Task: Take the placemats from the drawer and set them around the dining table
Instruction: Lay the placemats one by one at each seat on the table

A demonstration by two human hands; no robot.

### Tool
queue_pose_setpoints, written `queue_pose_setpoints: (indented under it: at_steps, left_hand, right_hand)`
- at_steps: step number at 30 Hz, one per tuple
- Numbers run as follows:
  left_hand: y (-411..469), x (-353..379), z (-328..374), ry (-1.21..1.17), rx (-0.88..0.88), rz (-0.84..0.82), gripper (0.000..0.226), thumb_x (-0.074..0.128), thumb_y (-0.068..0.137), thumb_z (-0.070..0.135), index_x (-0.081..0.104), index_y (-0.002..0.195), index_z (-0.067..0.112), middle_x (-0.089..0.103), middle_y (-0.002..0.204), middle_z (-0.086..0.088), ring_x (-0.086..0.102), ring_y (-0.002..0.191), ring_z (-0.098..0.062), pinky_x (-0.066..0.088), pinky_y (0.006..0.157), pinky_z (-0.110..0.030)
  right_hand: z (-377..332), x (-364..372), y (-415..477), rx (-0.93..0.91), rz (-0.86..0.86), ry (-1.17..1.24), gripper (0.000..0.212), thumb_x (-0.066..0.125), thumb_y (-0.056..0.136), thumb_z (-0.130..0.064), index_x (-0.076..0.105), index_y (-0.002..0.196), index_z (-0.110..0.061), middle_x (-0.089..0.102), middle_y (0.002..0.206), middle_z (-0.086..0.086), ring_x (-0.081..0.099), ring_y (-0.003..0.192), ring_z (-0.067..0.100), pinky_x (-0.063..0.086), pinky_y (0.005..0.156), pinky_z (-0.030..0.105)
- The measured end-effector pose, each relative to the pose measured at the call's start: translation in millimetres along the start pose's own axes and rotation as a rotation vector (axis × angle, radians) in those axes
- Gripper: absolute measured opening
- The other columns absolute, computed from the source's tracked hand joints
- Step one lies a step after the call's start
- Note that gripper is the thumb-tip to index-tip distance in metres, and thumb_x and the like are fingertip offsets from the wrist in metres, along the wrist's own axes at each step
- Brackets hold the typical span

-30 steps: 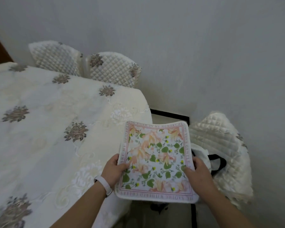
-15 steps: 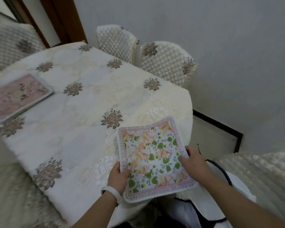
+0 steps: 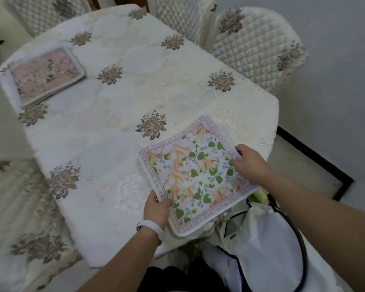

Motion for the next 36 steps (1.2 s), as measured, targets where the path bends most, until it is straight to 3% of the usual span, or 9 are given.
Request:
queue_pose_setpoints:
  at_steps: [8,16,18,21,25,27,31,33,36]
  left_hand:
    - [5,26,-9,0.027,-0.017,0.027,0.029,0.062,0.088,0.005,0.064,0.106,0.027,0.071,0.11,-0.004,0.068,0.096,-0.03,0.055,0.085,-0.052]
    - [1,26,-10,0.103,0.015,0.117,0.025,0.061,0.089,0.007,0.059,0.105,0.026,0.069,0.11,-0.003,0.067,0.094,-0.025,0.056,0.086,-0.049]
    - [0,24,-8,0.054,0.012,0.126,0.034,0.06,0.089,0.004,0.05,0.116,0.022,0.067,0.111,-0.004,0.066,0.095,-0.025,0.055,0.086,-0.049]
    - [-5,22,-7,0.028,0.07,0.184,0.068,0.059,0.088,0.0,0.026,0.141,0.026,0.056,0.113,-0.002,0.061,0.099,-0.019,0.052,0.087,-0.043]
    - [2,14,-5,0.263,0.257,0.241,0.069,0.066,0.082,0.009,0.032,0.141,0.023,0.036,0.131,0.002,0.042,0.12,-0.016,0.044,0.098,-0.044]
    - [11,13,-5,0.458,0.402,0.176,0.063,0.065,0.079,0.021,0.04,0.137,0.023,0.042,0.135,0.001,0.041,0.126,-0.019,0.039,0.105,-0.048]
    - [31,26,10,0.906,0.642,0.133,0.075,0.048,0.083,0.044,0.031,0.146,0.008,0.028,0.154,-0.011,0.022,0.142,-0.027,0.019,0.117,-0.04]
    - [51,37,19,1.039,0.78,0.094,0.075,0.039,0.087,0.047,0.026,0.149,0.007,0.024,0.156,-0.013,0.021,0.144,-0.029,0.019,0.117,-0.044]
    - [82,48,36,1.225,0.781,0.027,0.065,0.023,0.097,0.05,0.01,0.153,0.019,0.009,0.161,-0.002,0.001,0.148,-0.019,0.003,0.119,-0.043]
  right_hand:
    - [9,-12,38,-0.011,0.011,-0.037,0.02,0.06,0.087,-0.011,0.058,0.106,-0.018,0.06,0.088,-0.003,0.058,0.081,0.021,0.037,0.054,0.023]
    - [15,0,49,0.028,0.005,0.038,0.025,0.059,0.088,-0.011,0.06,0.112,-0.019,0.067,0.097,0.002,0.065,0.082,0.022,0.05,0.063,0.031]
    - [18,1,48,0.067,0.022,0.124,0.027,0.06,0.088,-0.011,0.06,0.114,-0.02,0.067,0.095,-0.001,0.067,0.078,0.022,0.053,0.062,0.033]
    - [23,4,48,0.087,0.048,0.203,0.036,0.062,0.089,-0.012,0.055,0.124,-0.019,0.062,0.1,-0.001,0.066,0.079,0.024,0.055,0.061,0.036]
    - [26,11,46,-0.037,0.171,-0.052,0.046,0.059,0.091,-0.018,0.05,0.135,-0.012,0.051,0.129,0.008,0.055,0.11,0.025,0.049,0.092,0.041]
    - [23,19,44,-0.198,0.2,-0.224,0.046,0.058,0.091,-0.02,0.051,0.135,-0.008,0.051,0.132,0.012,0.052,0.115,0.028,0.043,0.094,0.039]
    - [7,48,47,-0.452,0.091,-0.424,0.047,0.048,0.095,-0.033,0.051,0.136,-0.012,0.051,0.138,0.012,0.05,0.124,0.03,0.04,0.103,0.043]
    - [-6,67,55,-0.525,-0.013,-0.526,0.051,0.042,0.098,-0.044,0.044,0.143,-0.02,0.039,0.152,0.007,0.035,0.139,0.028,0.025,0.116,0.045]
    - [-29,91,71,-0.585,-0.084,-0.598,0.058,0.03,0.101,-0.051,0.027,0.153,-0.025,0.015,0.163,0.001,0.01,0.15,0.023,0.004,0.12,0.045]
Point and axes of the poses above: each hand's wrist, its own y-axis towards the middle knuckle, its own x-axis out of the palm, z = x × y, the point moved 1 cm from there along y, towards the middle knuckle
